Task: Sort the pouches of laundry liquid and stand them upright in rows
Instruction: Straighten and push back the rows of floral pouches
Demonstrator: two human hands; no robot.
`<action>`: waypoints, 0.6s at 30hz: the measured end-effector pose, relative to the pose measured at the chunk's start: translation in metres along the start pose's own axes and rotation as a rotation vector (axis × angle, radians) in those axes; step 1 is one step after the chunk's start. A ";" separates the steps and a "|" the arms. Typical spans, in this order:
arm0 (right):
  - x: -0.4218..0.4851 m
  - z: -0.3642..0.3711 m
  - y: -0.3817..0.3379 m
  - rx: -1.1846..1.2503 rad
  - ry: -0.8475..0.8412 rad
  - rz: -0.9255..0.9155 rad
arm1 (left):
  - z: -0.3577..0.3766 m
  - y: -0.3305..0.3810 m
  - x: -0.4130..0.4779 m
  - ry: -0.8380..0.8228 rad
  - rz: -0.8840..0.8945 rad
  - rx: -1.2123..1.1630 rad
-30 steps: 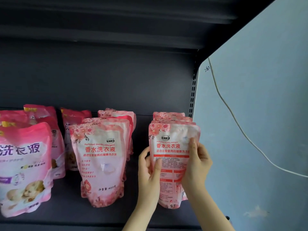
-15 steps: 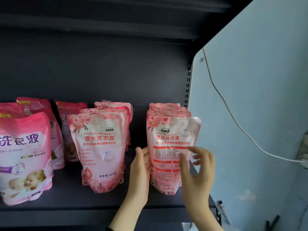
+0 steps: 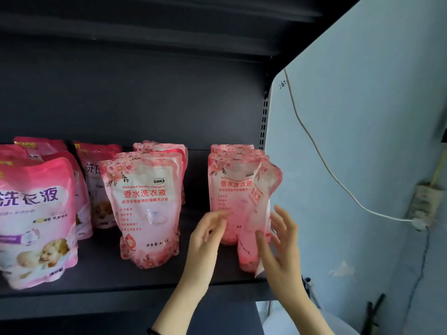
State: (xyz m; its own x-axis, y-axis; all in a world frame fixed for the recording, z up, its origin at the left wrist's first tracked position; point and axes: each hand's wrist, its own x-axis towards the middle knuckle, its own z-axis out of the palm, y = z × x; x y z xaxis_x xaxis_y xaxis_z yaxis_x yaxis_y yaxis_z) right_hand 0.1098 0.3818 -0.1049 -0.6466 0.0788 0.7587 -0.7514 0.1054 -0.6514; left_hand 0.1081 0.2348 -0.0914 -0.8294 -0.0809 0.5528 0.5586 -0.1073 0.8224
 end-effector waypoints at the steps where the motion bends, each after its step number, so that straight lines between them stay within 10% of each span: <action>1: 0.000 -0.007 0.002 0.015 0.009 0.002 | 0.000 -0.003 0.001 -0.033 0.005 0.052; 9: -0.013 -0.039 0.016 -0.376 0.190 -0.011 | 0.015 -0.018 0.018 -0.423 -0.057 0.306; 18: -0.009 -0.044 0.016 -0.238 0.031 0.094 | 0.032 -0.020 0.023 -0.324 0.037 0.322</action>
State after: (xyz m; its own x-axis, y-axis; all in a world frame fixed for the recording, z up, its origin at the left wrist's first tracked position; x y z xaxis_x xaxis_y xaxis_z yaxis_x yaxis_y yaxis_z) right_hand 0.1092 0.4262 -0.1219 -0.7048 0.1290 0.6976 -0.6342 0.3261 -0.7011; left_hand 0.0779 0.2670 -0.0910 -0.7973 0.2406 0.5535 0.5993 0.2078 0.7731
